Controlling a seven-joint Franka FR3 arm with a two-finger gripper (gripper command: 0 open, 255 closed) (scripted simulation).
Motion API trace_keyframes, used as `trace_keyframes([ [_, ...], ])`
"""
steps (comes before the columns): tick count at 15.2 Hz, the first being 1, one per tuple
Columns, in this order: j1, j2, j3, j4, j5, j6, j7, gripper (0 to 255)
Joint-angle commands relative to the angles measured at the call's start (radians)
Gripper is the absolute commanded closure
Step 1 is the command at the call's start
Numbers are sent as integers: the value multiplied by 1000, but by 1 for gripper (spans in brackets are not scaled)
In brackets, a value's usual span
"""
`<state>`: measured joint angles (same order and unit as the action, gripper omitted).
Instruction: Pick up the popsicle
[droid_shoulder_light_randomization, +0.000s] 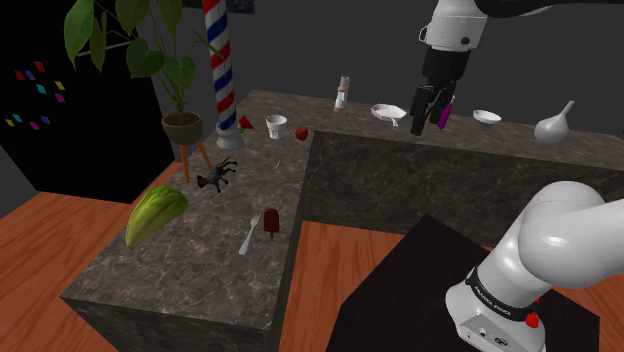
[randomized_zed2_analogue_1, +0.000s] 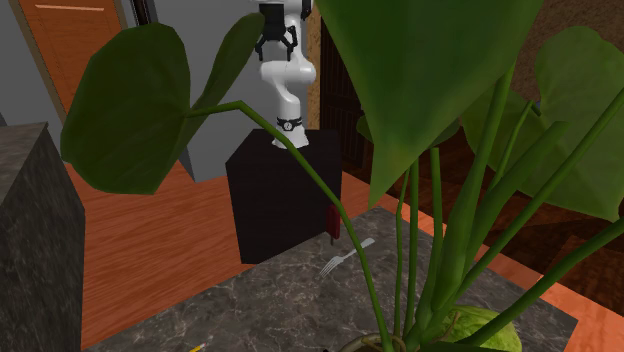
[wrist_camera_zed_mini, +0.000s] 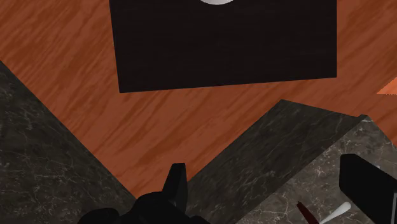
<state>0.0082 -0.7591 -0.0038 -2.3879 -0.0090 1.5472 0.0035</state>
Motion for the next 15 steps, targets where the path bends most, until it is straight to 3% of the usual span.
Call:
trace_keyframes([
  [1,0,0,0,0,0,0,0,0],
  [8,13,52,87,-166,72,290,145,0],
  [15,23,213,185,-247,122,608,289,0],
])
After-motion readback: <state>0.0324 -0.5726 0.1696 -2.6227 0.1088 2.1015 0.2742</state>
